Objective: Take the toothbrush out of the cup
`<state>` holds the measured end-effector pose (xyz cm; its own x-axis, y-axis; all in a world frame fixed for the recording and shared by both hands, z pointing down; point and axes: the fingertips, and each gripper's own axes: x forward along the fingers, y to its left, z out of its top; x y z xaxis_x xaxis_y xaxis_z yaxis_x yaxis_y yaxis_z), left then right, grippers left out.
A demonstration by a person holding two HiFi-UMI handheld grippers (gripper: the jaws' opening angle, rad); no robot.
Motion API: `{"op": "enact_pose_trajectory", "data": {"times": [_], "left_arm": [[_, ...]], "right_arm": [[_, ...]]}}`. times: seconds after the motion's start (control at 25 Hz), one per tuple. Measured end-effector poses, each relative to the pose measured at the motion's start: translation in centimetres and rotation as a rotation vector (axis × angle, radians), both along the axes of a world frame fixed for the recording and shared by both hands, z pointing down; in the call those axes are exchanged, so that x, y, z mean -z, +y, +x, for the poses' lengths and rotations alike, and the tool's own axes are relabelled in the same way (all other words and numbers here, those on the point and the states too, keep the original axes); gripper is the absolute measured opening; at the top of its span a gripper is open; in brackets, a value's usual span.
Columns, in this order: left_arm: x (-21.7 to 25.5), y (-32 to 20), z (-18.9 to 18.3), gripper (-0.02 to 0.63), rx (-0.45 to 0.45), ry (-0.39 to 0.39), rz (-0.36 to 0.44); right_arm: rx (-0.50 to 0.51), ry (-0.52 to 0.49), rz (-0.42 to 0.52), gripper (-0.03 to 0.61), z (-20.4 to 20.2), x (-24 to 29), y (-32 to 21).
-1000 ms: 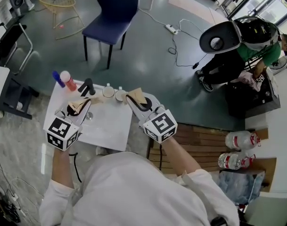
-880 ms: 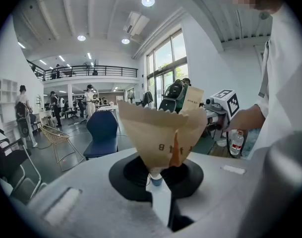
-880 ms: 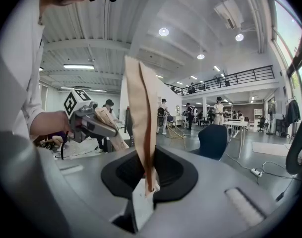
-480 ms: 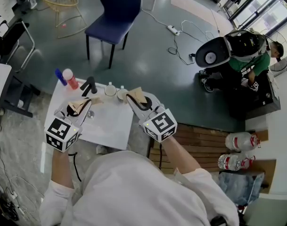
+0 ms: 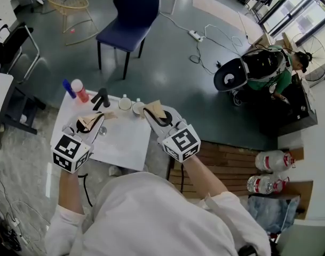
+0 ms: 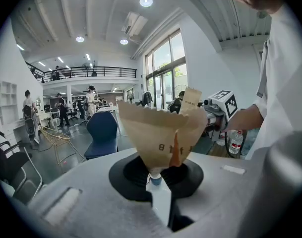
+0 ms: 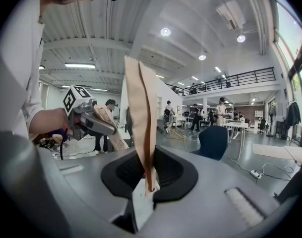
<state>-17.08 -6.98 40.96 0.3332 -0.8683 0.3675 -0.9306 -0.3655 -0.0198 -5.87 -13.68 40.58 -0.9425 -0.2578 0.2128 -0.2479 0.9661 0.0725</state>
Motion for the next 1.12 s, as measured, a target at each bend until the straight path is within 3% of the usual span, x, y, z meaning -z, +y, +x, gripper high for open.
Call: {"op": "enact_pose_trajectory", "data": {"times": [1.12], "left_arm": [[0.16,-0.27,0.25,0.032,-0.016,-0.01,-0.009]], "right_arm": [[0.001,0.002,0.006,0.043,-0.11,-0.03,-0.35]]}}
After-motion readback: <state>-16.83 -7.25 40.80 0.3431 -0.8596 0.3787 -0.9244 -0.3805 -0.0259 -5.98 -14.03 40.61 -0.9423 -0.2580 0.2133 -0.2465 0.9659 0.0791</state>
